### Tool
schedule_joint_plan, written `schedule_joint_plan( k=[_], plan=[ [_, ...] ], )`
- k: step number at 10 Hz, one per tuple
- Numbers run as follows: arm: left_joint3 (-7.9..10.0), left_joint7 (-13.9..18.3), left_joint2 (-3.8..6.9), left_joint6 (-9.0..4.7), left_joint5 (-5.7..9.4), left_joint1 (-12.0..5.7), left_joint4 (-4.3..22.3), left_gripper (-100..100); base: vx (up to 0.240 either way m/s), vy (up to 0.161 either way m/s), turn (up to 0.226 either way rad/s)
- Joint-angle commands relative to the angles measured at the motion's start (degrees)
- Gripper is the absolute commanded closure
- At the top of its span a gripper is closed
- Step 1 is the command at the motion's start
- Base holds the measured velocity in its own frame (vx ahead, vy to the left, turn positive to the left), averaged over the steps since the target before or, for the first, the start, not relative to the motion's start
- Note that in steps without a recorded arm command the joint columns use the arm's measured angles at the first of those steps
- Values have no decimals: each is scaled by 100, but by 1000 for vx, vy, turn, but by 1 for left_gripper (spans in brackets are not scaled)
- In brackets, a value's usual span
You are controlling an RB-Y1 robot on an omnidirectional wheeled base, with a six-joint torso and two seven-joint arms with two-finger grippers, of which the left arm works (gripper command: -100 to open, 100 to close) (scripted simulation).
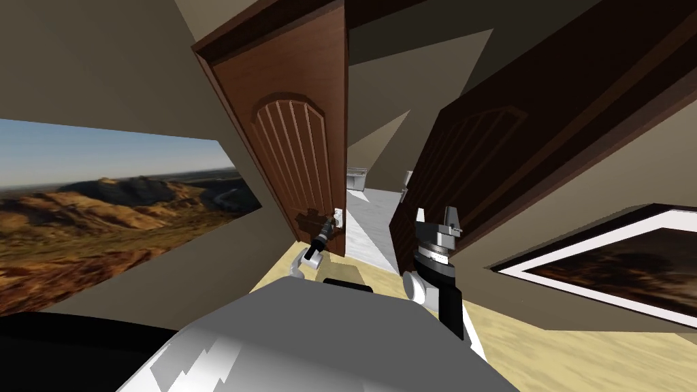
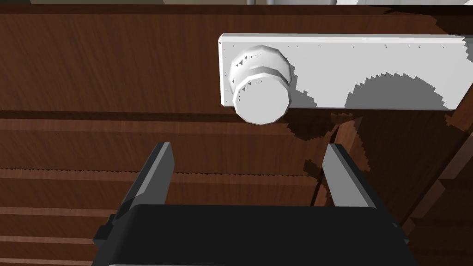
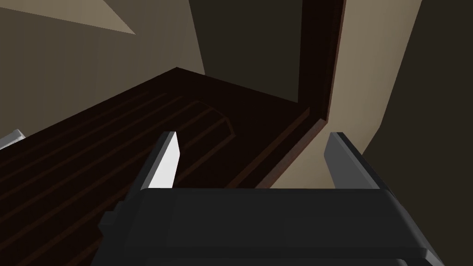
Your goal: Push the door open
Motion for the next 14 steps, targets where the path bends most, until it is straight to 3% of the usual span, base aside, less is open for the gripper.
schedule_joint_plan(
  k=[1,5,6,11,14],
  plan=[
    [36,-18,-29,-28,7,-56,95,-100,192,-51,-29],
    [82,-38,-65,-57,18,-126,210,-100,169,-22,-20],
    [82,-38,-65,-57,18,-126,210,100,-8,3,5],
    [82,-38,-65,-57,18,-126,210,100,-6,3,-5],
    [256,-79,-52,-48,38,-190,248,100,155,-79,51]
  ],
)
